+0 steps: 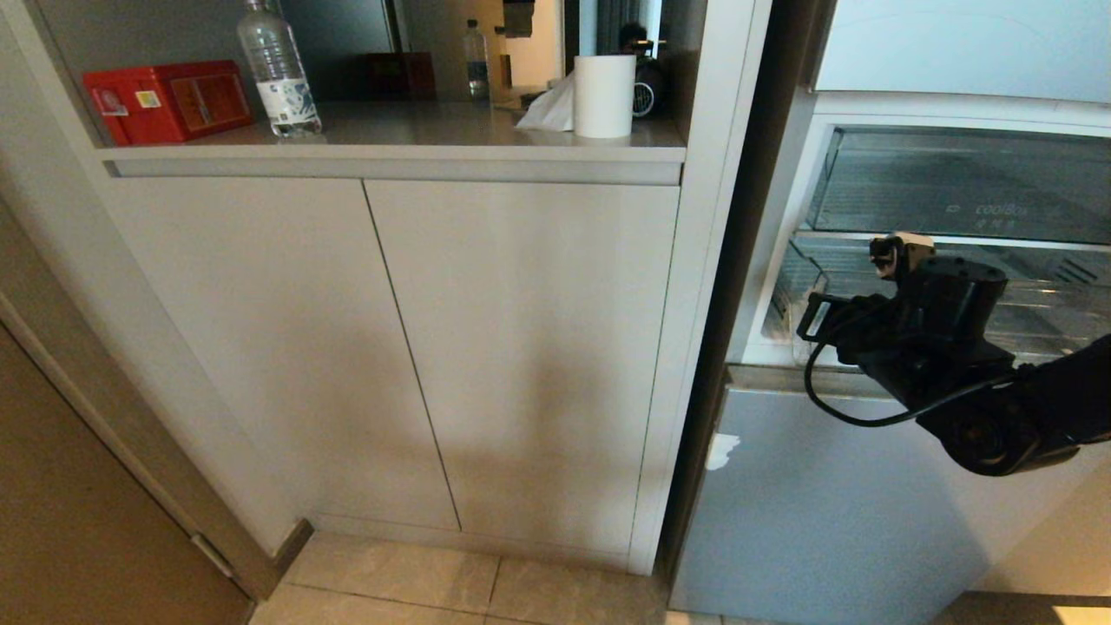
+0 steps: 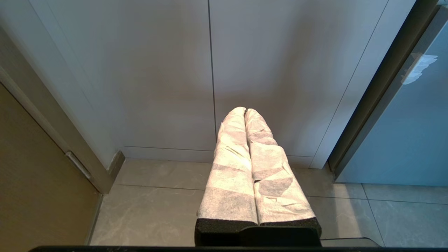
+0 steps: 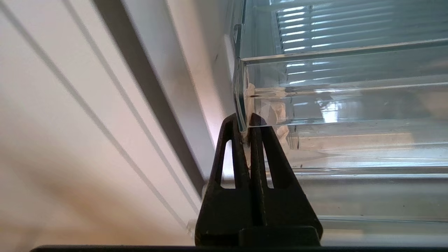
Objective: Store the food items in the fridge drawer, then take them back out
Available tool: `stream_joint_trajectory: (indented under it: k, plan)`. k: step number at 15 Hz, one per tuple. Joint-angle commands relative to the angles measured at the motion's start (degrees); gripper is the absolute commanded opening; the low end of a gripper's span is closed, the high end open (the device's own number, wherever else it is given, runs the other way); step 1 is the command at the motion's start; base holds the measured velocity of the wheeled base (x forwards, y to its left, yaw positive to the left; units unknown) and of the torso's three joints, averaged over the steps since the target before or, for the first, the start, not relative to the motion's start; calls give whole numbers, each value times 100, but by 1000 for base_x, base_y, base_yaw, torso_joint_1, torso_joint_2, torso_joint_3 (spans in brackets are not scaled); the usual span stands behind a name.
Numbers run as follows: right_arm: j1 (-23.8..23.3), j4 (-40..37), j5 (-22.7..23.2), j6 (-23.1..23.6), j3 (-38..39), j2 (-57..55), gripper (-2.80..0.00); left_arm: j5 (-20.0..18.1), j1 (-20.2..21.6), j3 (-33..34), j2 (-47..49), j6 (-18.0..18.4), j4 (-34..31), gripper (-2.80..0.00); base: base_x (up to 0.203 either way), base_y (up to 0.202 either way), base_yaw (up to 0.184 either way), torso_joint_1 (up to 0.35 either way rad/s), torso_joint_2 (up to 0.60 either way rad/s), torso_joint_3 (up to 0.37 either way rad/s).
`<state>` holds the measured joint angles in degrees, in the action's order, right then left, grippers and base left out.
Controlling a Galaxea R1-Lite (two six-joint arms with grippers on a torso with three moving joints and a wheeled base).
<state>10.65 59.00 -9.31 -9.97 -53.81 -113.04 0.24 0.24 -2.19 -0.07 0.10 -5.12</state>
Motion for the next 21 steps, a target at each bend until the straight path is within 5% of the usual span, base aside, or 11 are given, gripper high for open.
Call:
stream_joint_trajectory:
  k: [1,11,12,21]
  plan:
    - [85,50,4,-29,346,426,-280,2,2,0,-1,-1,-2,-280,0,0,0,0,0,0]
    - [331,40,-44,-205,1541,1027,-280,2,2,0,-1,-1,-7,-280,0,0,0,0,0,0]
    - [351,41,-45,-211,1633,1117,0,2,6,0,-1,-1,-1,-280,0,0,0,0,0,0]
    - [458,-139,-227,-214,2469,2296,0,2,4,0,-1,-1,-1,-280,0,0,0,0,0,0]
